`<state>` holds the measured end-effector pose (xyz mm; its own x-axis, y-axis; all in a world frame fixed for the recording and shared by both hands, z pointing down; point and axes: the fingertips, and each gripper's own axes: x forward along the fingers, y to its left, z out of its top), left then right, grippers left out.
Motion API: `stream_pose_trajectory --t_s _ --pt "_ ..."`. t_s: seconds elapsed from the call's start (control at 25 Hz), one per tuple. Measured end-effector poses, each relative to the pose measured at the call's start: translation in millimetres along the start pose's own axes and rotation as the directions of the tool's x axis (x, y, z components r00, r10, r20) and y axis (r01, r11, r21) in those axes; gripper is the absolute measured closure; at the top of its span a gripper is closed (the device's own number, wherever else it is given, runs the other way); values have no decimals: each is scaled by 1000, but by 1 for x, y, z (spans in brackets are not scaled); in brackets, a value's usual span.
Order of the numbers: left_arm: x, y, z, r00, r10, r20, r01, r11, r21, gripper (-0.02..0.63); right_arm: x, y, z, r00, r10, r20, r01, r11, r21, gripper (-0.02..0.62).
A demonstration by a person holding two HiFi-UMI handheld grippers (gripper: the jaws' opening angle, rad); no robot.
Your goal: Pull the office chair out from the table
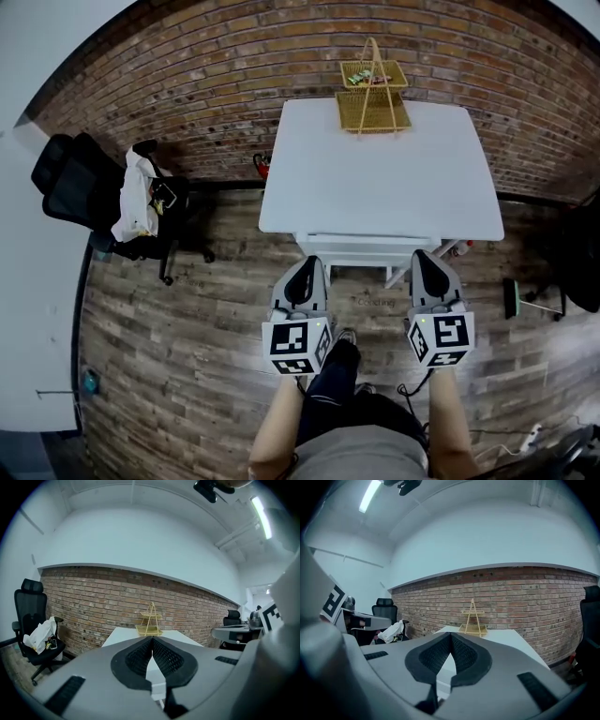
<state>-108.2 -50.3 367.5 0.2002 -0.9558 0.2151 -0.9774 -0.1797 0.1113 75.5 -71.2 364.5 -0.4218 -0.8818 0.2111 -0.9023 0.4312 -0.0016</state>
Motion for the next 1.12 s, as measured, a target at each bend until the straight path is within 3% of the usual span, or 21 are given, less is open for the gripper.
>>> stream_pose_trajectory --t_s 0.36,0.64,0.88,1.12 --pt "64 25 -2 998 -48 -51 48 999 1 594 64 -3 -3 999 -6 -45 8 999 33 584" --pt "93 20 -18 991 -84 -108 86 996 13 594 85 -8 -20 994 38 -106 -38 999 2 584" --pt "112 -2 -28 980 -110 -167 126 988 89 594 95 -22 -35 975 123 -183 -137 988 -66 584" --pt "123 -18 -42 964 -118 -239 162 972 172 594 106 -23 -47 939 205 -277 -244 963 -114 584"
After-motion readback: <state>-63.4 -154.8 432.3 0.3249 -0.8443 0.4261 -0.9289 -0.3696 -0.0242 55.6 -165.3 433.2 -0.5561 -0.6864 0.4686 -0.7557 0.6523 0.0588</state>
